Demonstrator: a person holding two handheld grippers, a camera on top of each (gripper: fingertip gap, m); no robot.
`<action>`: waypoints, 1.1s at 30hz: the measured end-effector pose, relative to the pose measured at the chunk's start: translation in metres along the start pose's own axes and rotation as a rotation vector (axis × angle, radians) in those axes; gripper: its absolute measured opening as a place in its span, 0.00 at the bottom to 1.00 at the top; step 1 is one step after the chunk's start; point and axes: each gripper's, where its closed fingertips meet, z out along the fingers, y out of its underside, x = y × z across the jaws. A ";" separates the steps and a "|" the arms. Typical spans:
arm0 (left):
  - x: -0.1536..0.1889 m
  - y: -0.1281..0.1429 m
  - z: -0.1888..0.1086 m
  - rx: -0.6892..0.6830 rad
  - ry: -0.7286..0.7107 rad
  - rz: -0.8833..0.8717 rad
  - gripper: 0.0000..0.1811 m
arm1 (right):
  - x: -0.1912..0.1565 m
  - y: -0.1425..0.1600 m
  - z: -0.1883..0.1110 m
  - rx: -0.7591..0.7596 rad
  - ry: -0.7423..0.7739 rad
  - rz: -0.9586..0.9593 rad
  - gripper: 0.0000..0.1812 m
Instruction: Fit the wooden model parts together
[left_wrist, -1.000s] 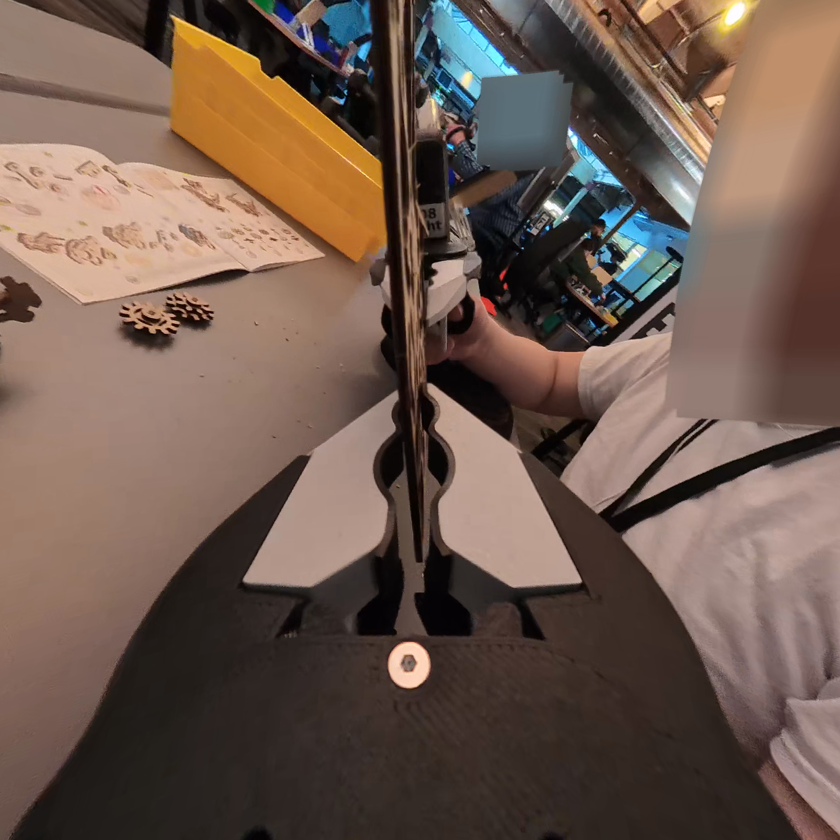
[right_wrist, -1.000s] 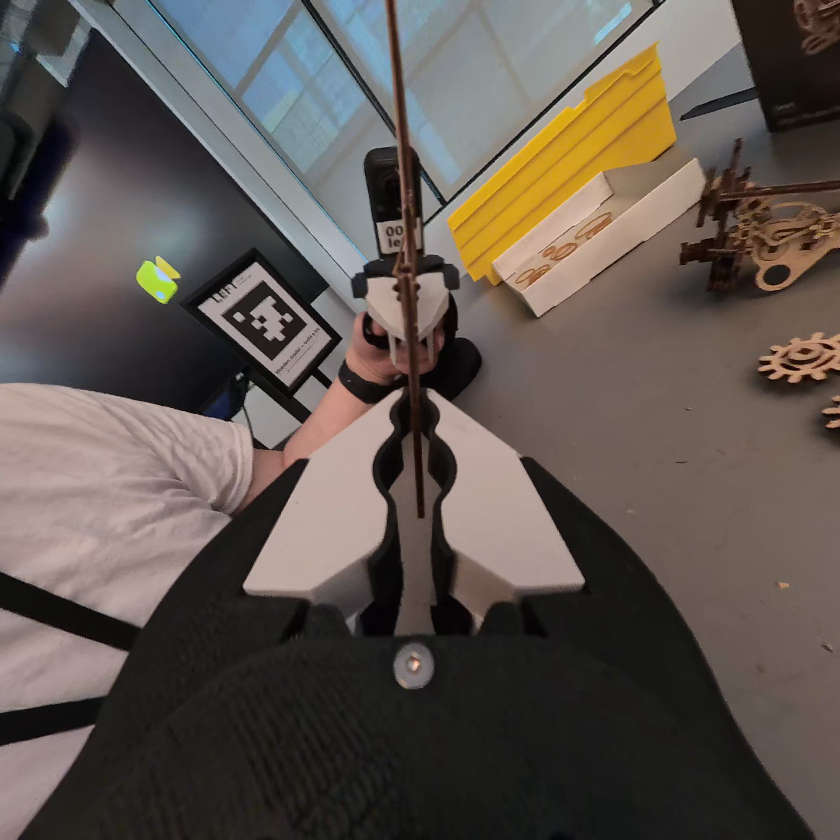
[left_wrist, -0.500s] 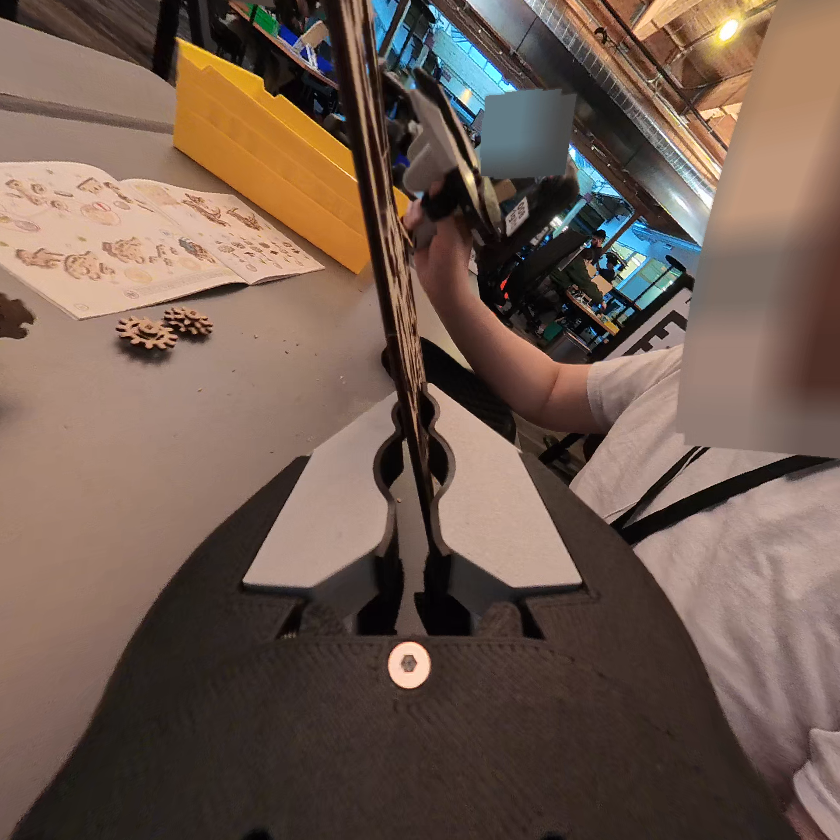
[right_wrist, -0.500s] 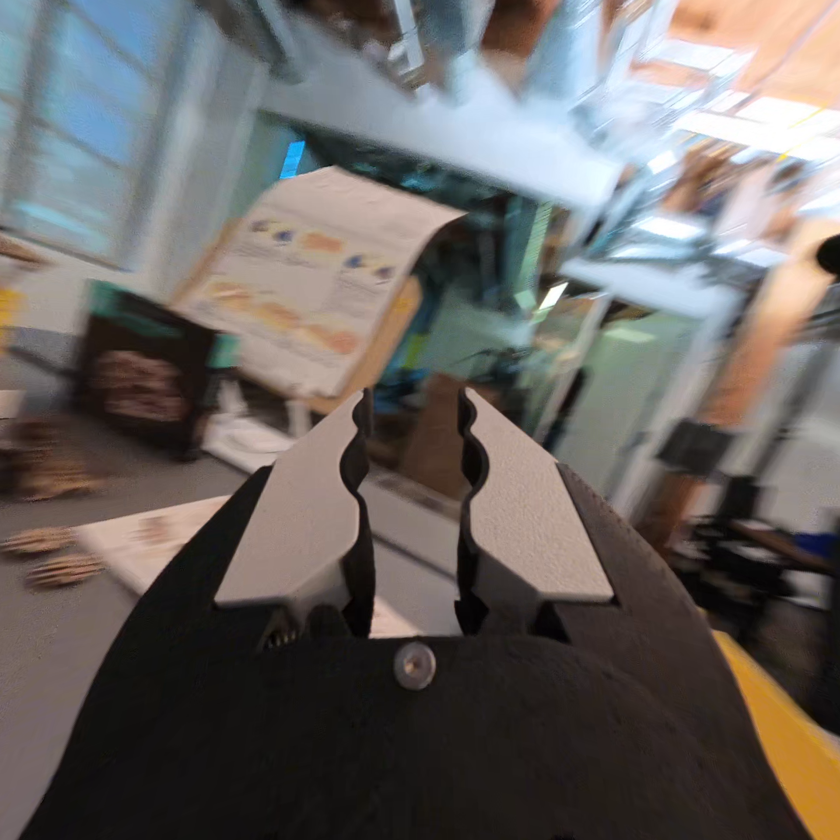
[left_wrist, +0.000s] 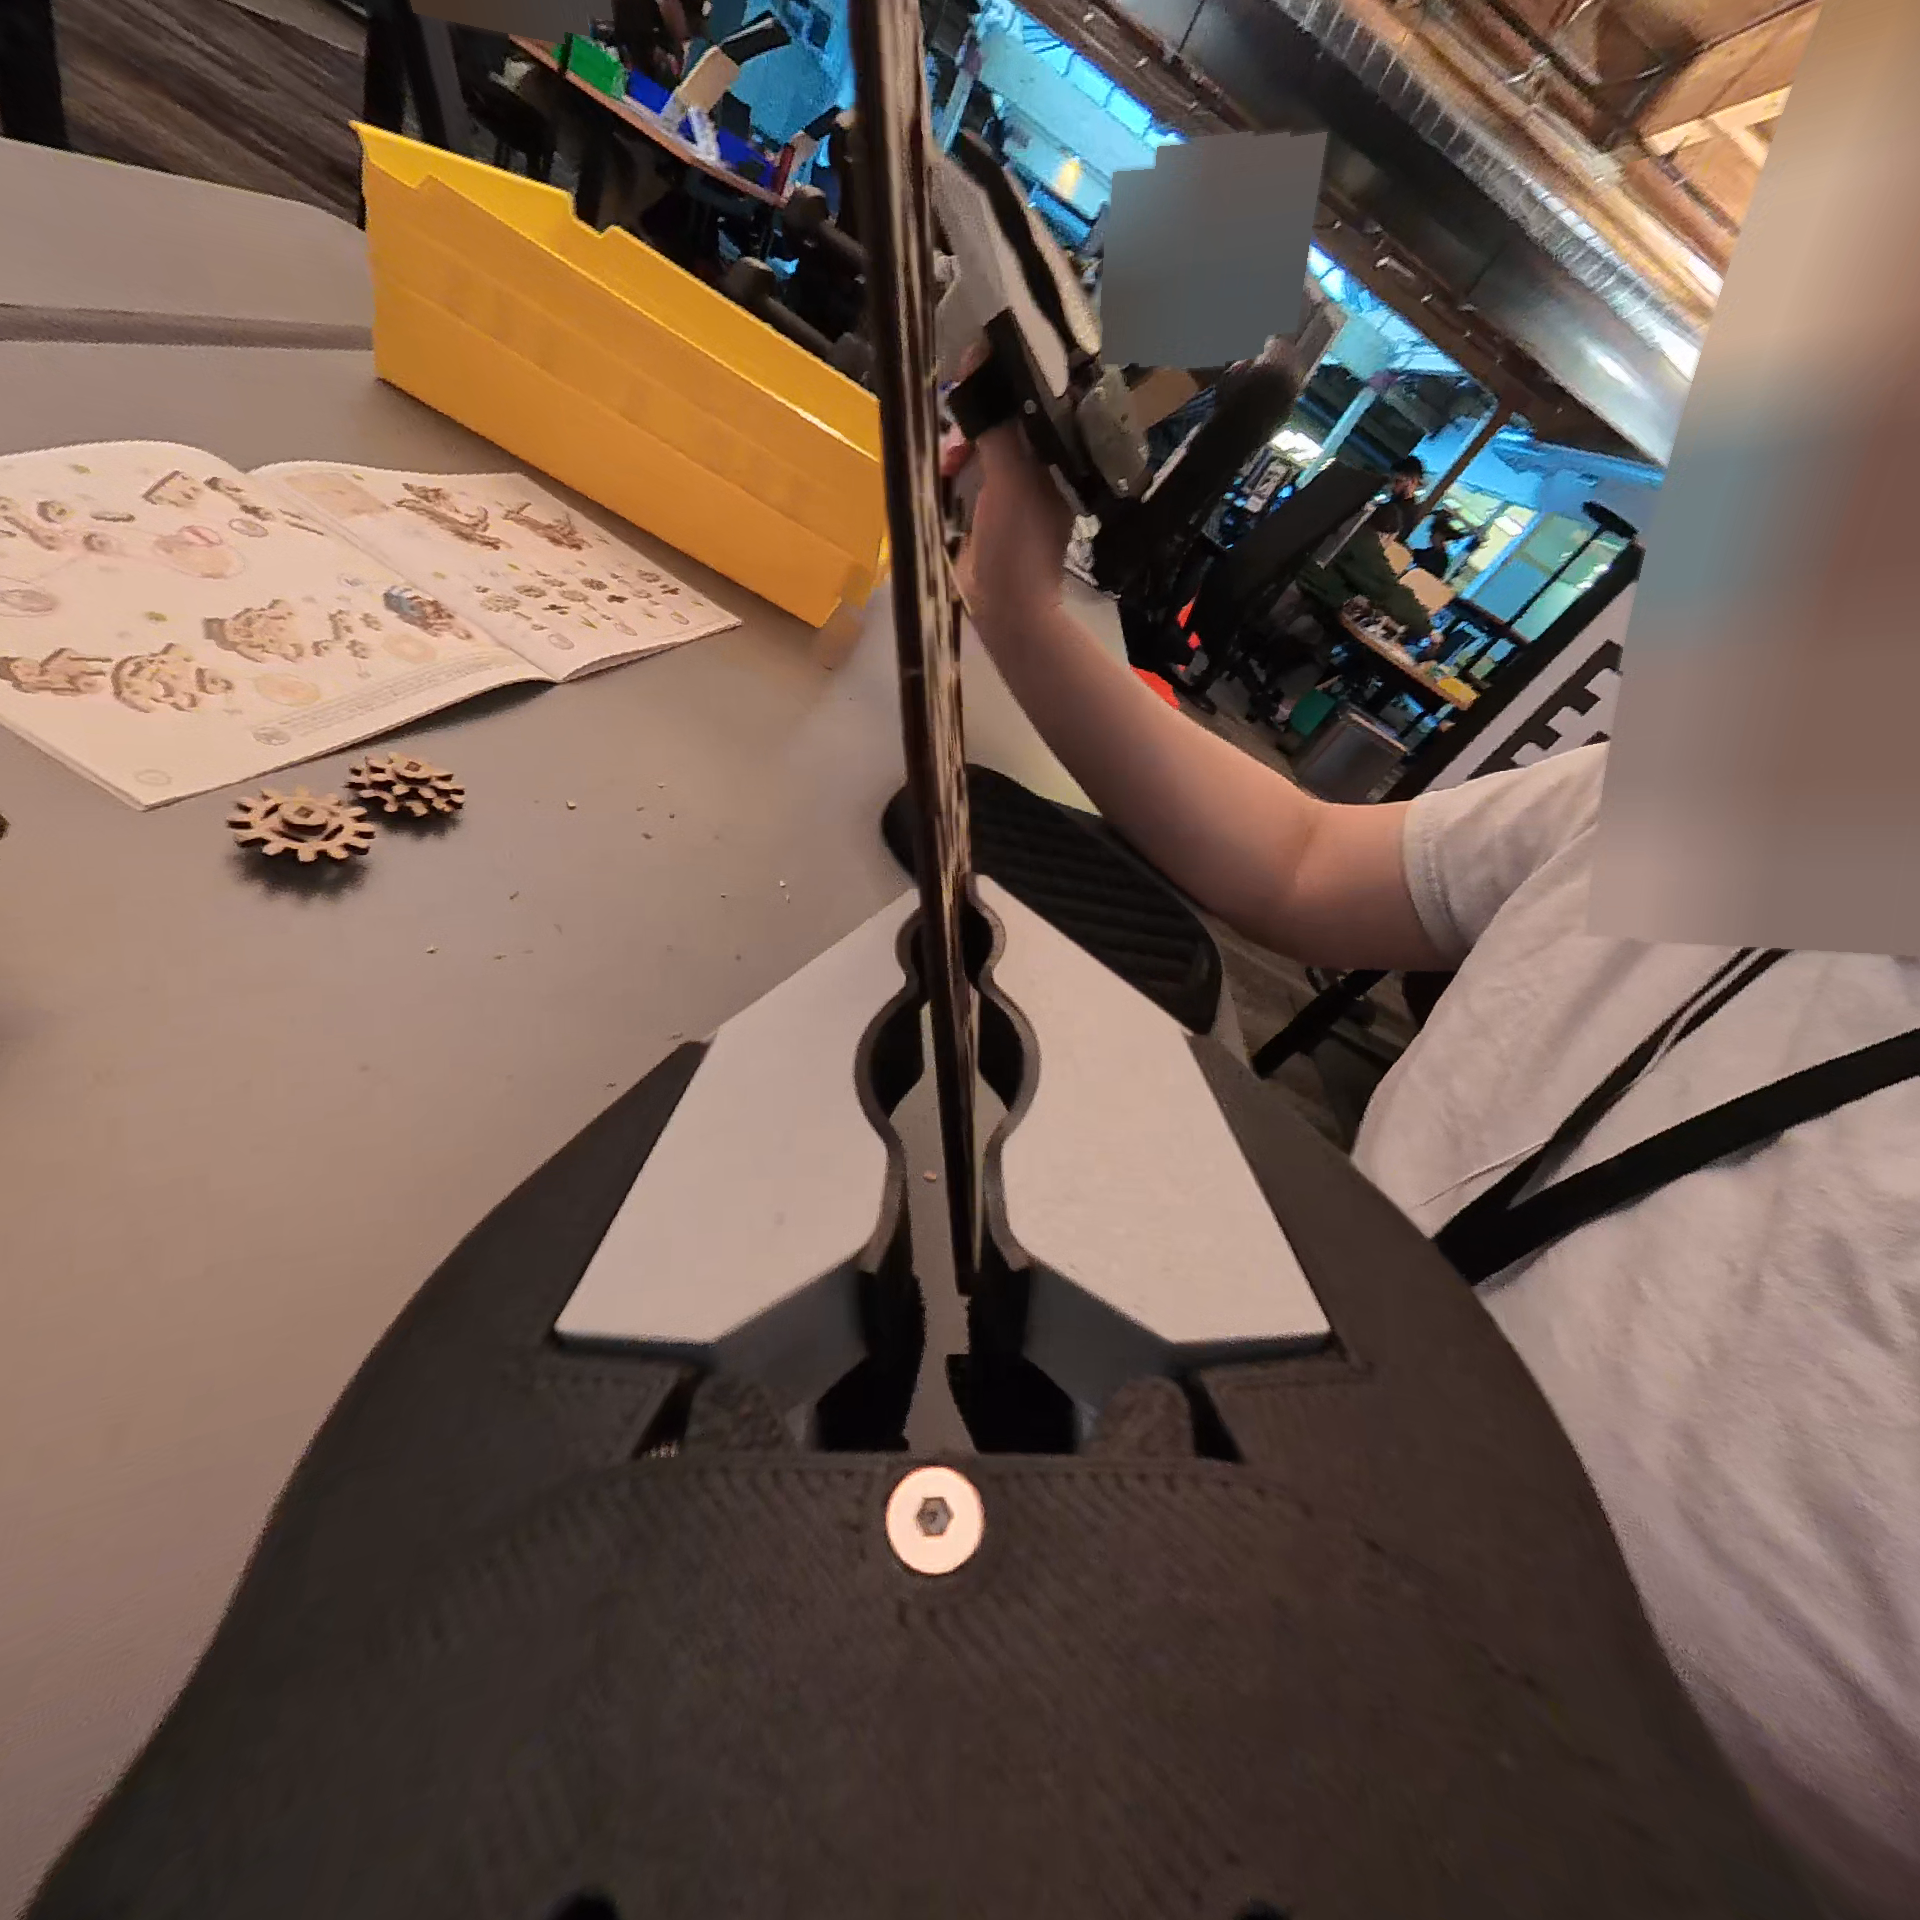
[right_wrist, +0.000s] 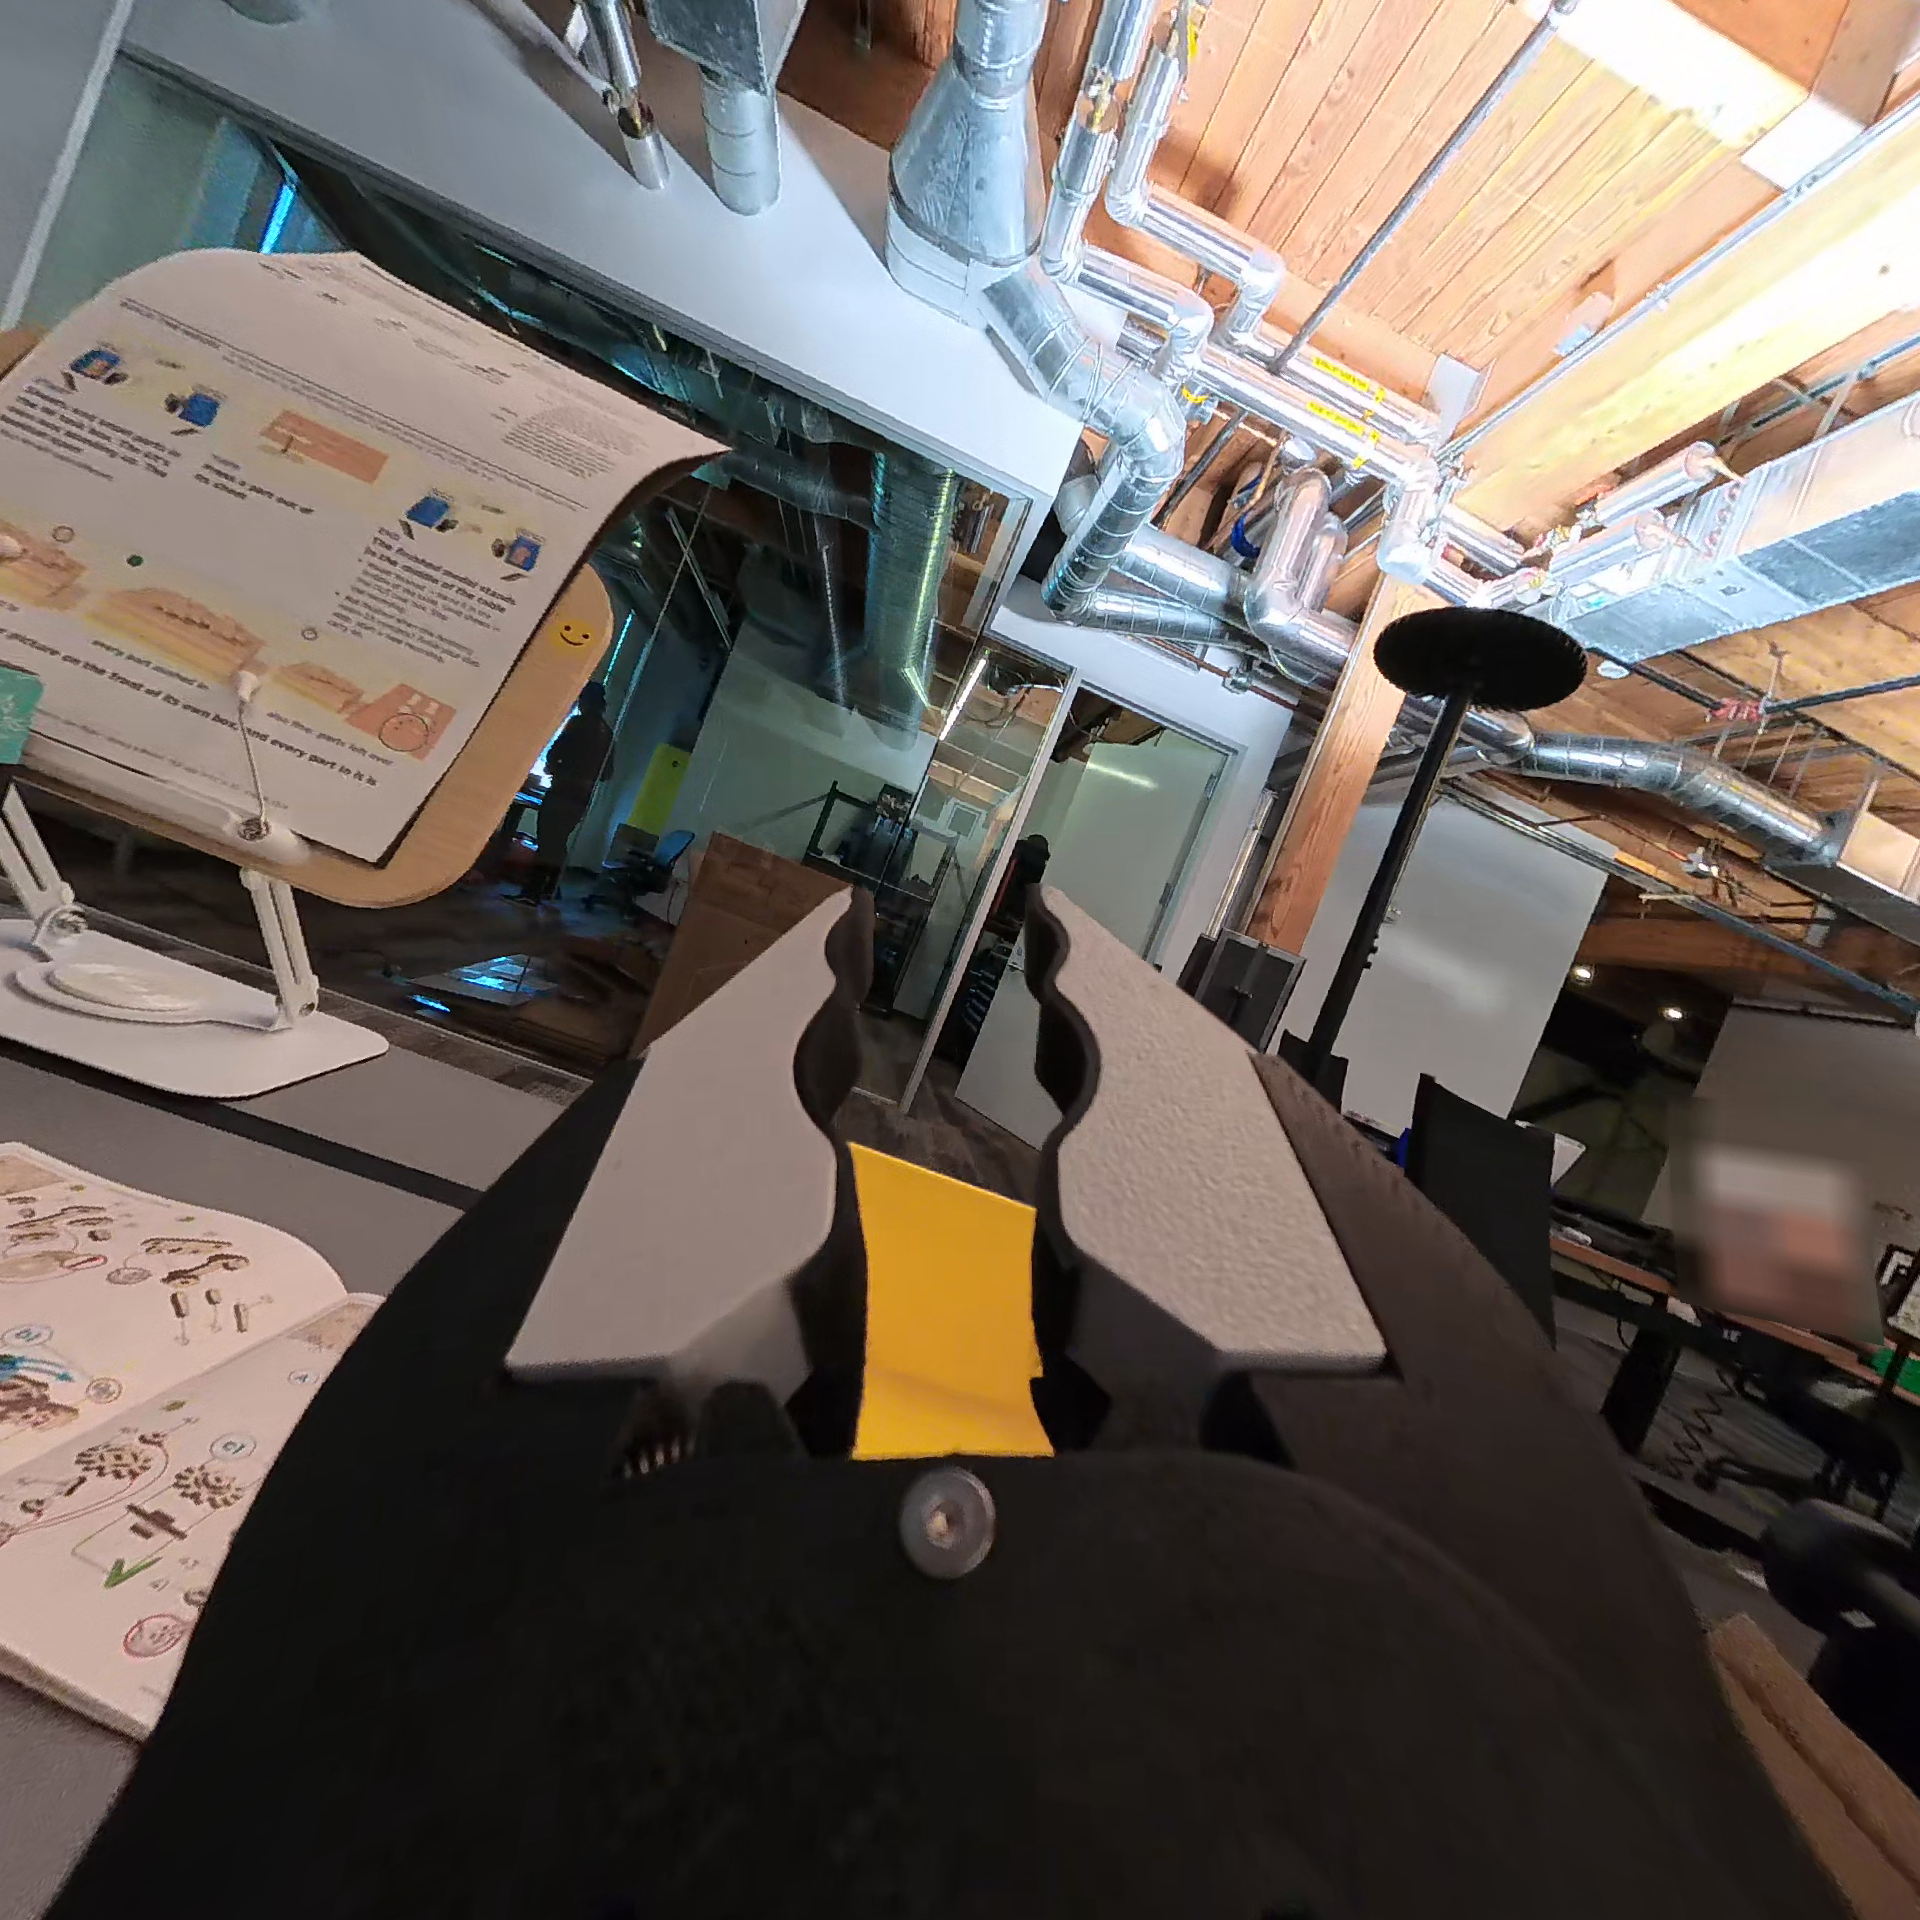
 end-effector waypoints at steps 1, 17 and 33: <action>-0.003 0.002 0.000 -0.009 -0.017 0.002 0.01 | -0.002 -0.001 0.000 0.002 -0.007 -0.009 0.15; -0.027 0.002 -0.004 0.066 -0.032 -0.274 0.00 | -0.047 0.015 0.009 -0.086 -0.240 0.149 0.14; -0.023 -0.008 -0.004 0.119 -0.019 -0.261 0.00 | -0.284 -0.048 -0.085 -0.533 -1.300 1.115 0.25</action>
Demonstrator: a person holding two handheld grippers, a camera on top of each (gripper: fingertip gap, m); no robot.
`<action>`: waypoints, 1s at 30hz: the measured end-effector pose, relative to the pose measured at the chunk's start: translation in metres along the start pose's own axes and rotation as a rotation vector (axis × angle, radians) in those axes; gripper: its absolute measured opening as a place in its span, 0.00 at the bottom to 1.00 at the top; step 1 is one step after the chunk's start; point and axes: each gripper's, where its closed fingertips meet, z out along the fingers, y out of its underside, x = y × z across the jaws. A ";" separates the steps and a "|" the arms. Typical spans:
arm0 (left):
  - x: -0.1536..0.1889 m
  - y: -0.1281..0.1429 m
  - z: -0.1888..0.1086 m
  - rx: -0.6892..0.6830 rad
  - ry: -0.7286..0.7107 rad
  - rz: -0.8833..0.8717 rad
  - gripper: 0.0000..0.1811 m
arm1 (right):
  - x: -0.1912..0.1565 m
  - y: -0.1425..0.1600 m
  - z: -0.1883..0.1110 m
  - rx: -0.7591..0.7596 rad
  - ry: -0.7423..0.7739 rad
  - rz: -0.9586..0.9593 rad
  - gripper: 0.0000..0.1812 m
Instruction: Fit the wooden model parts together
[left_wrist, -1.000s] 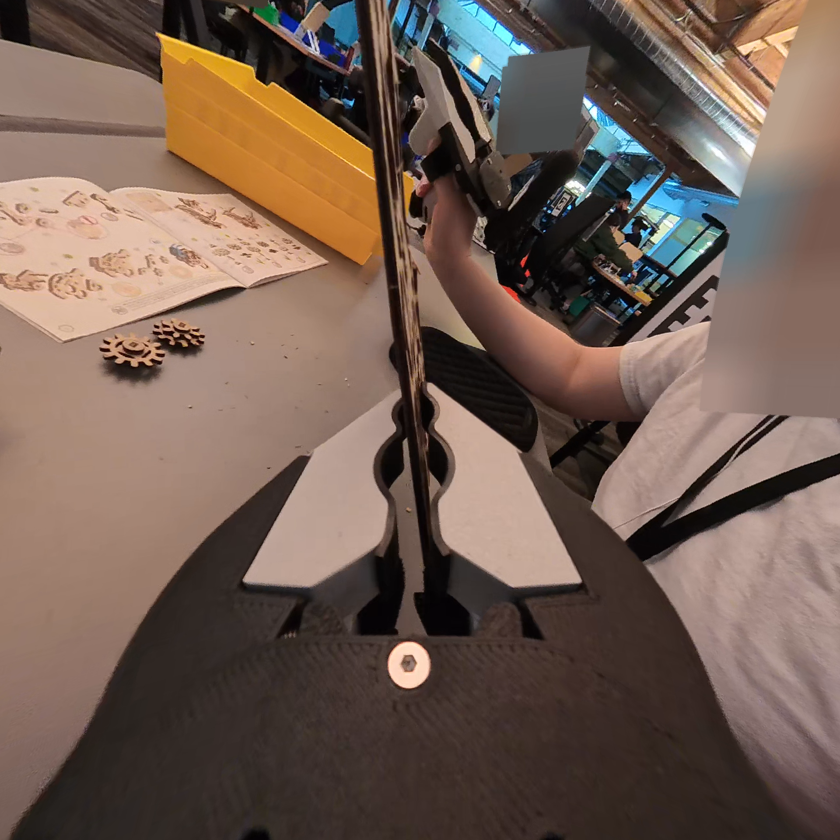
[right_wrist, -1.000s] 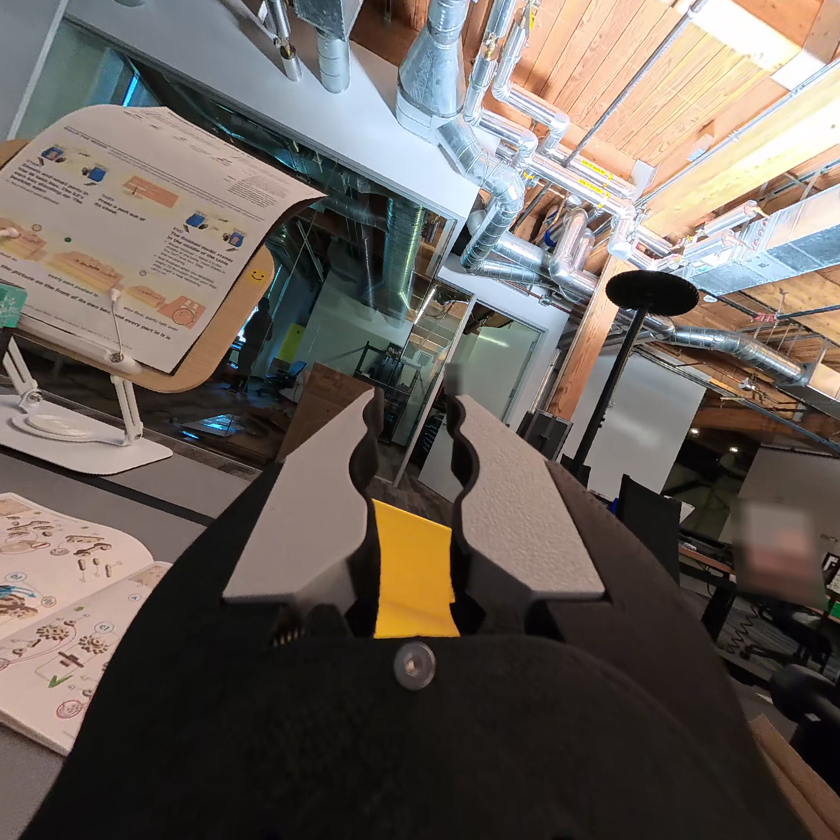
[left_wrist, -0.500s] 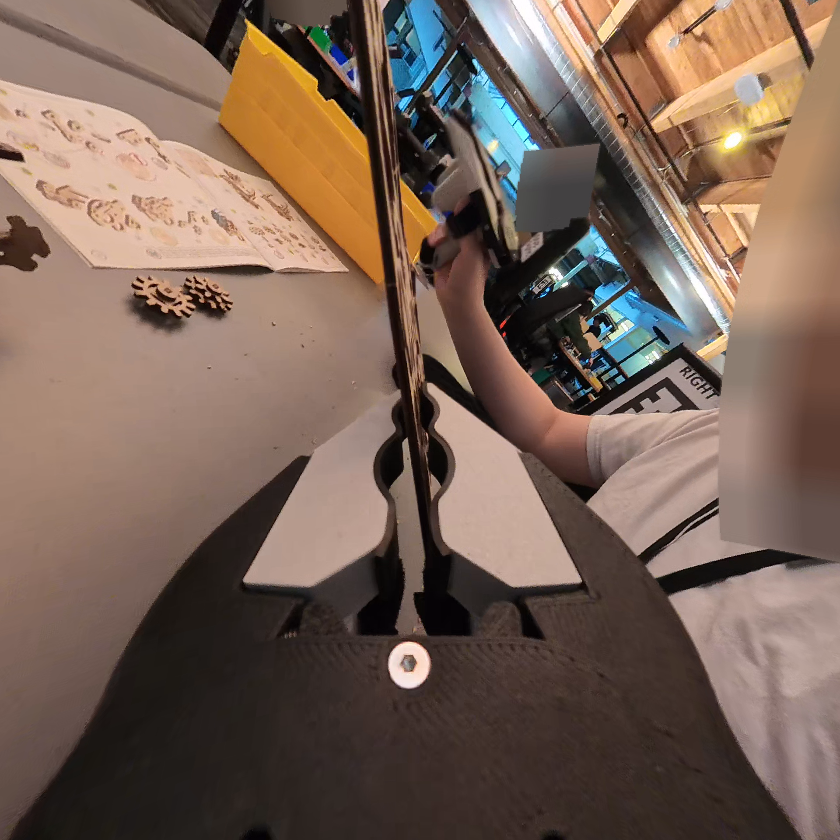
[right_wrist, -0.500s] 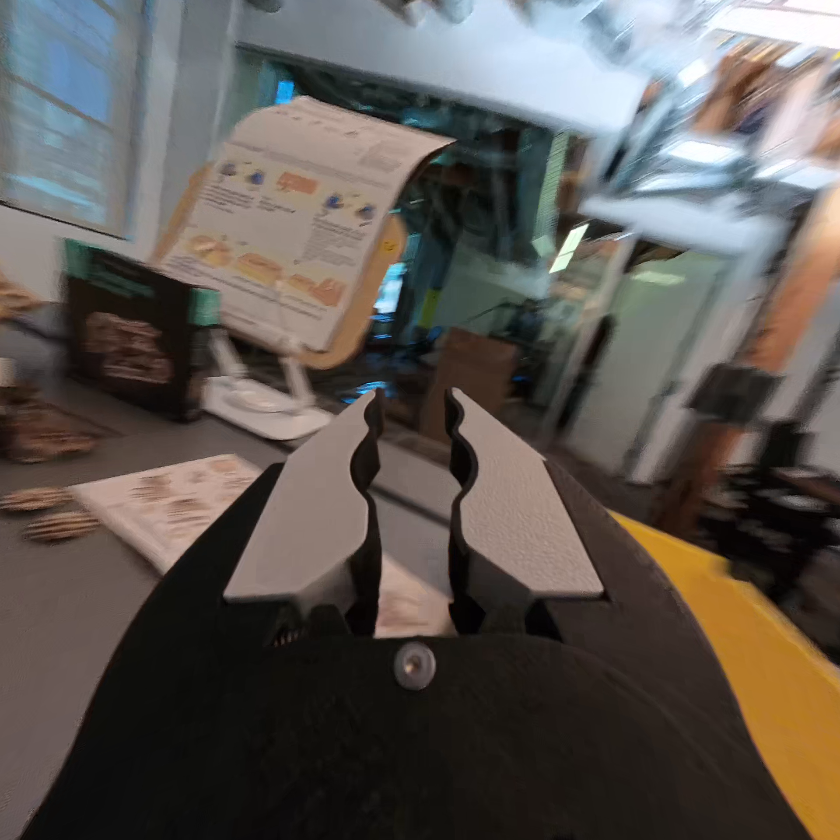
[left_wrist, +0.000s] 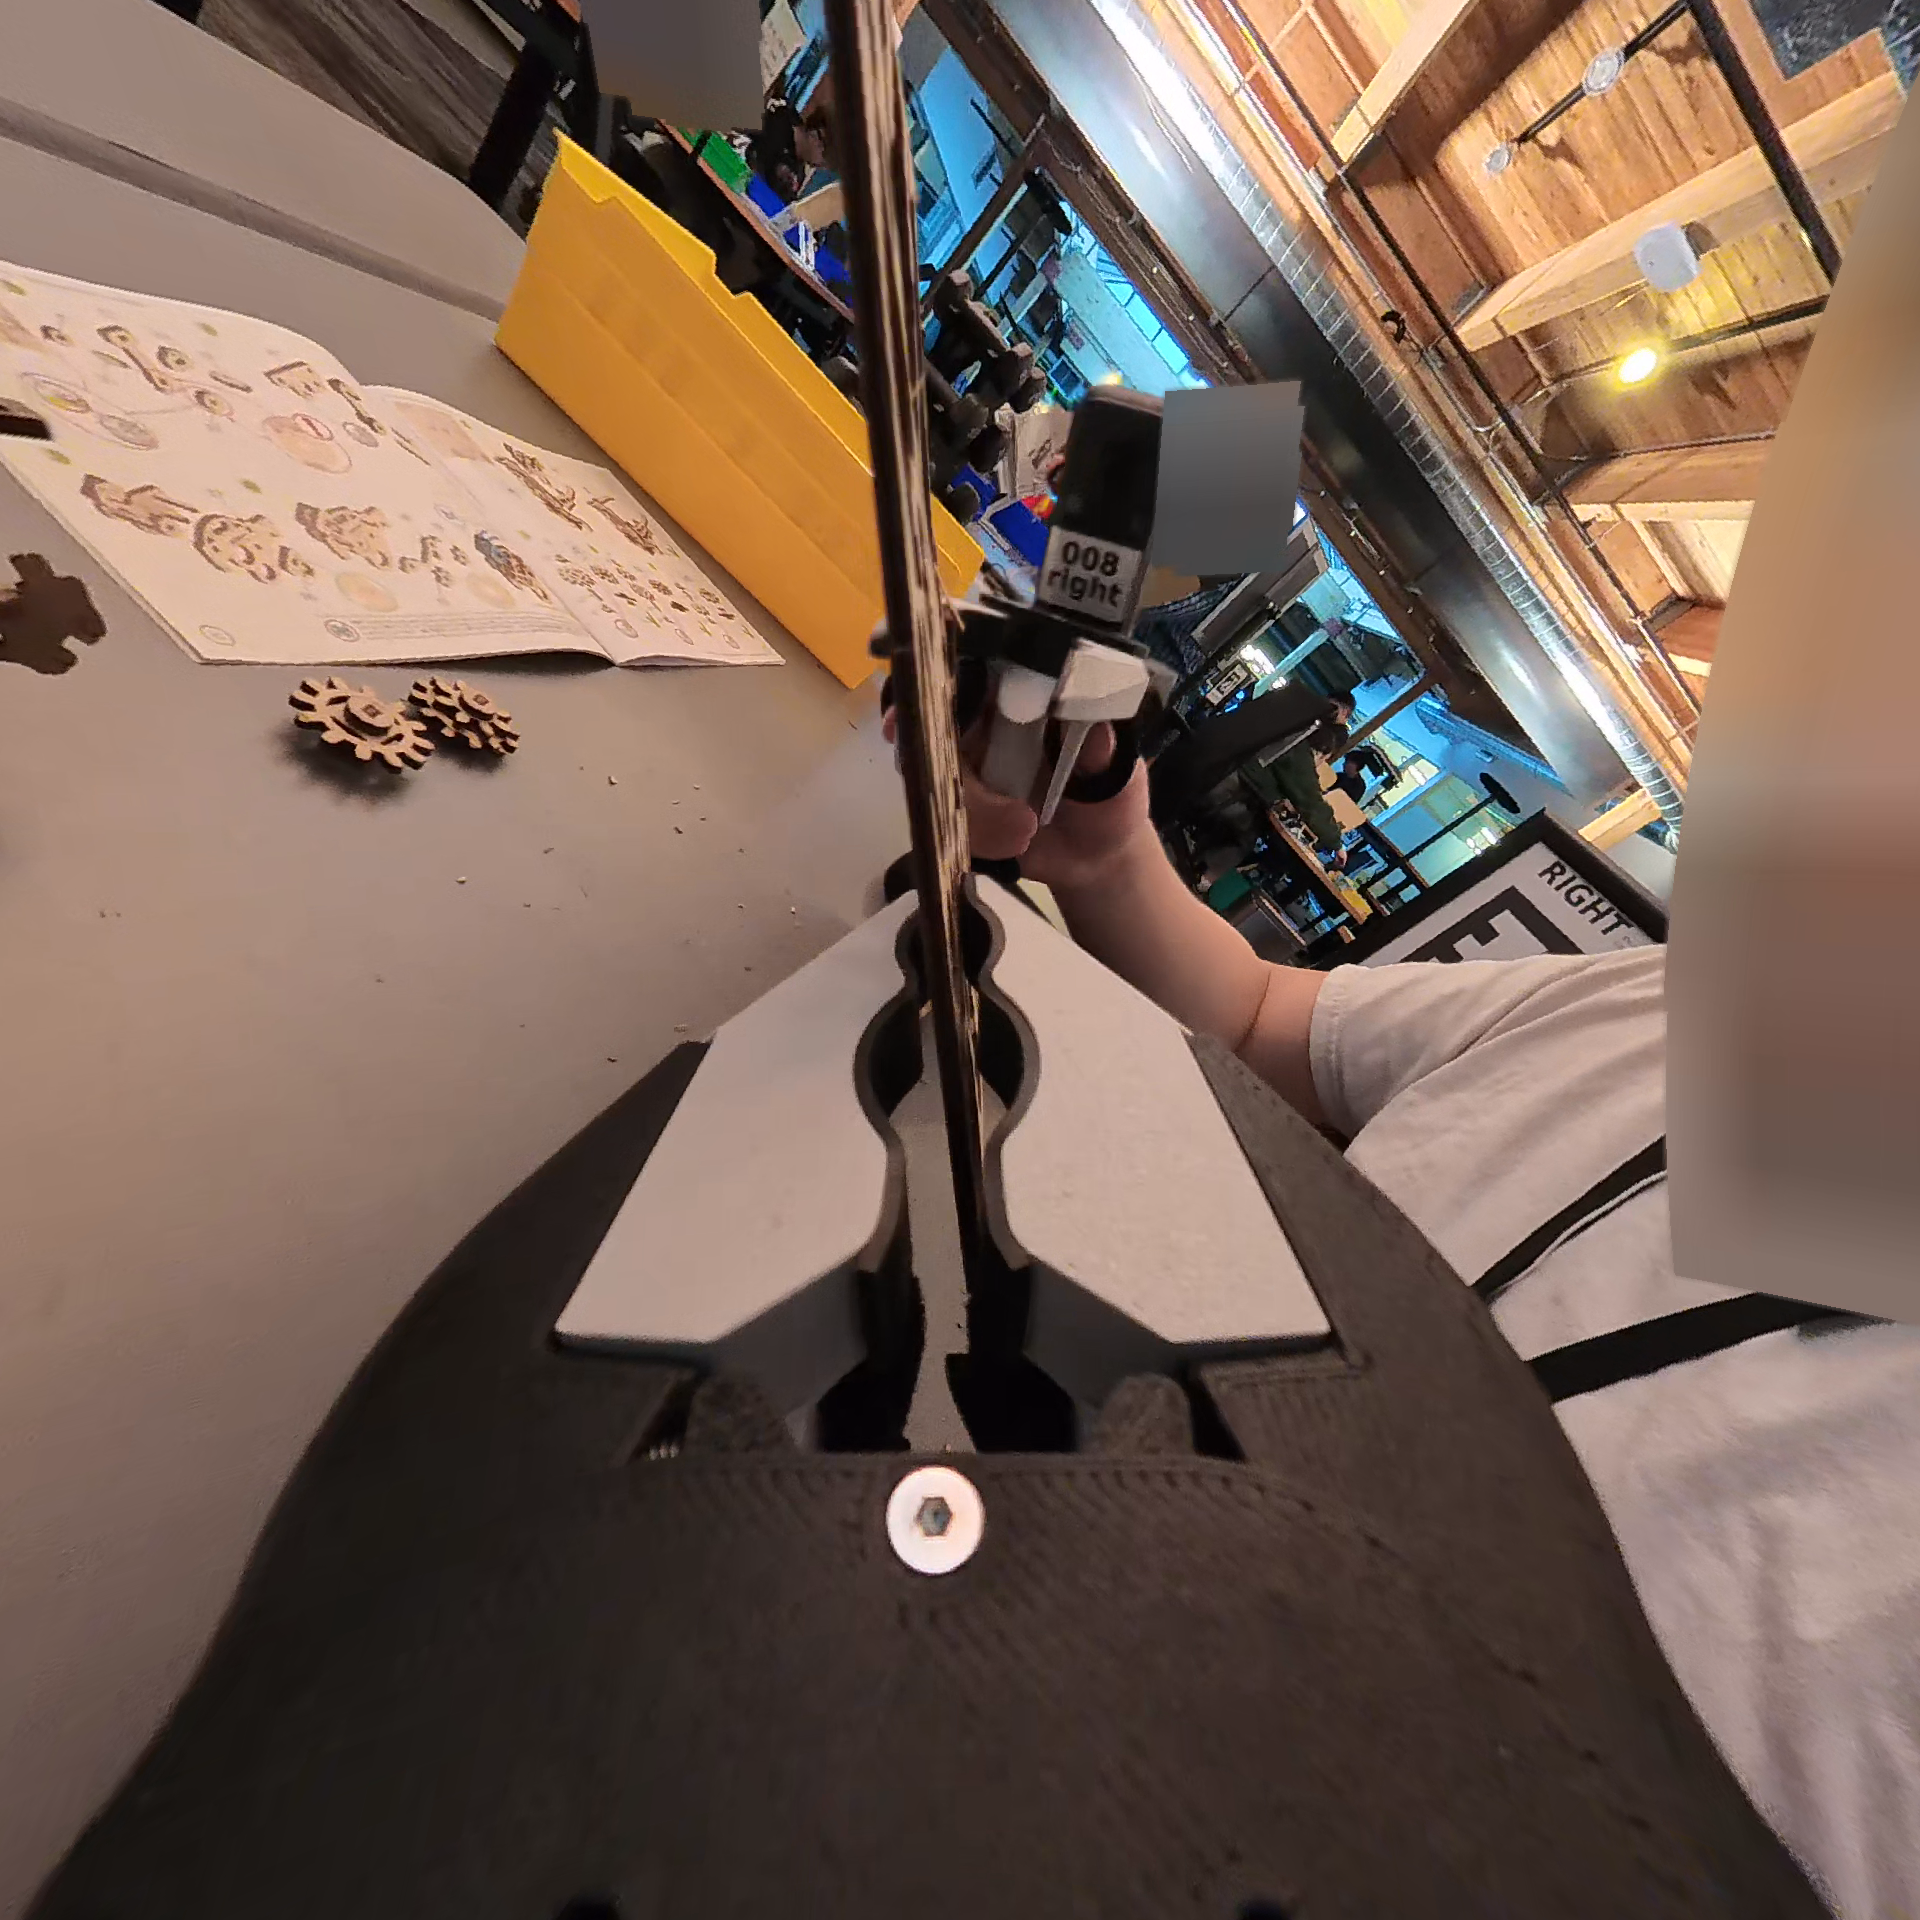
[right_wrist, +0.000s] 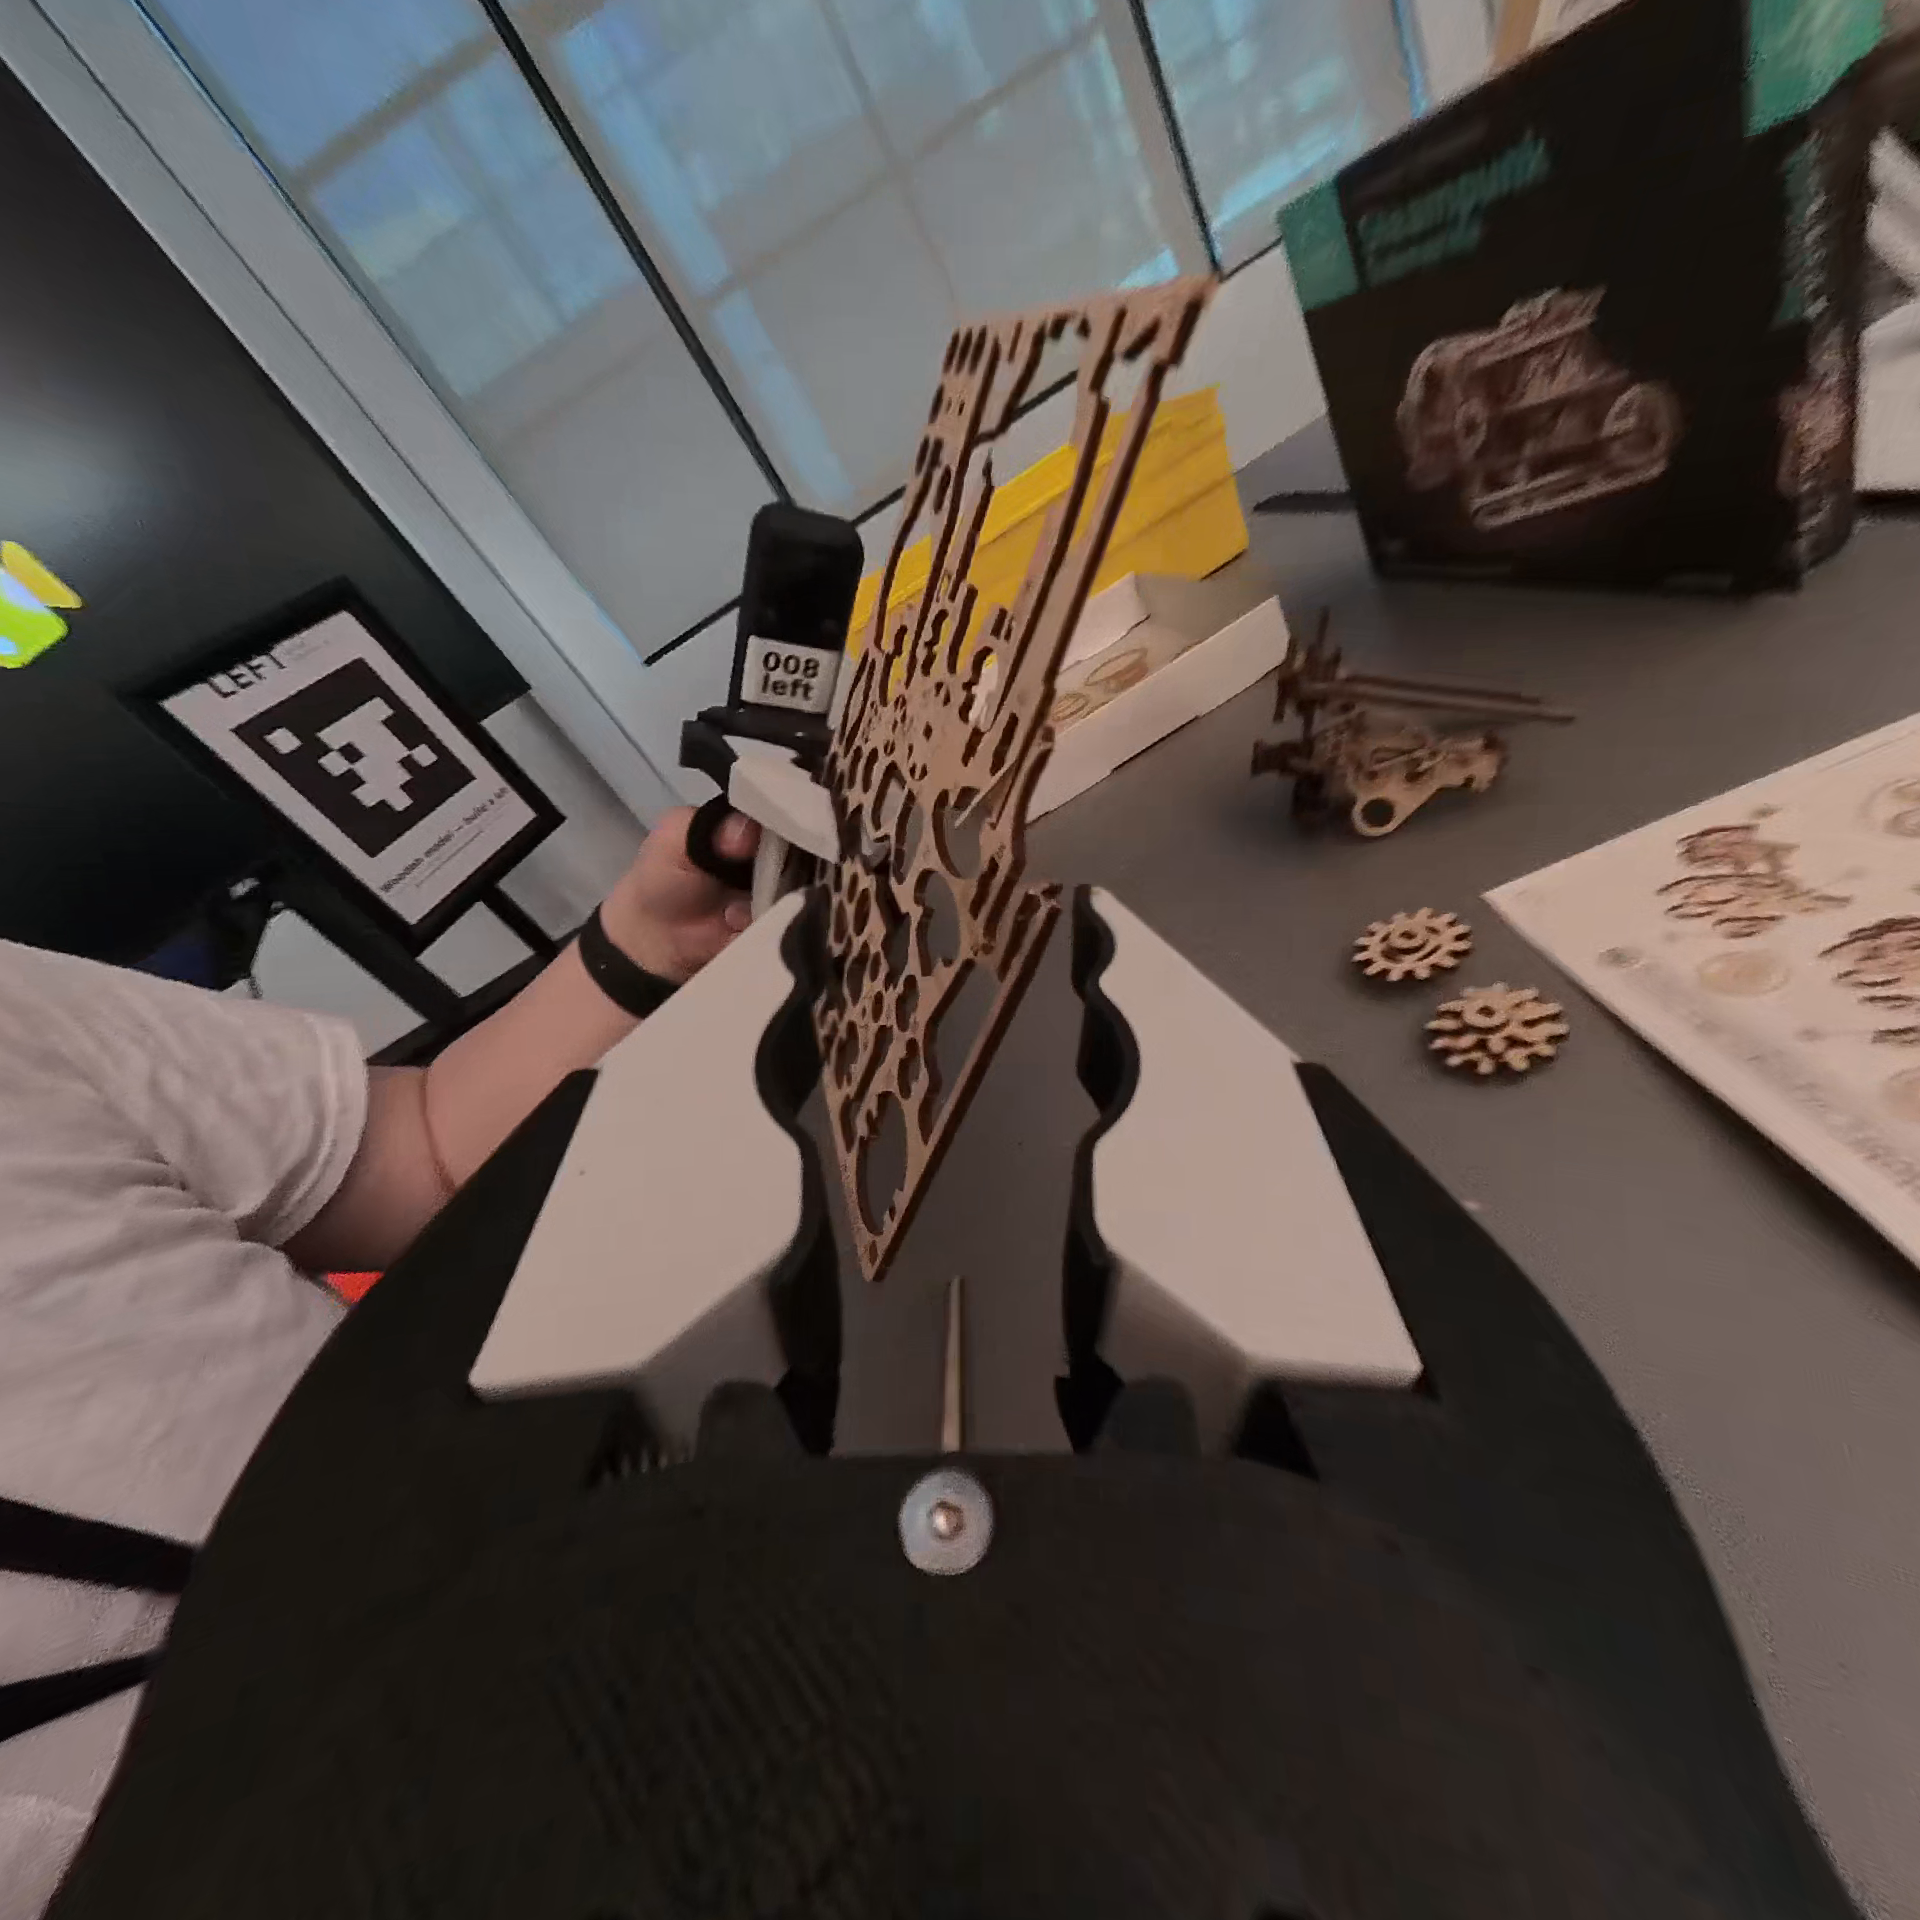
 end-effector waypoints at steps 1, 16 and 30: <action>0.001 0.001 0.001 -0.007 0.006 0.004 0.00 | -0.003 0.005 0.002 -0.022 -0.030 0.022 0.15; -0.001 -0.032 -0.028 0.184 -0.014 0.003 0.00 | 0.006 0.098 -0.051 -0.592 0.206 -0.306 0.24; 0.015 -0.028 -0.025 0.141 -0.001 0.065 0.00 | 0.004 0.137 -0.085 -0.928 0.302 -0.418 0.04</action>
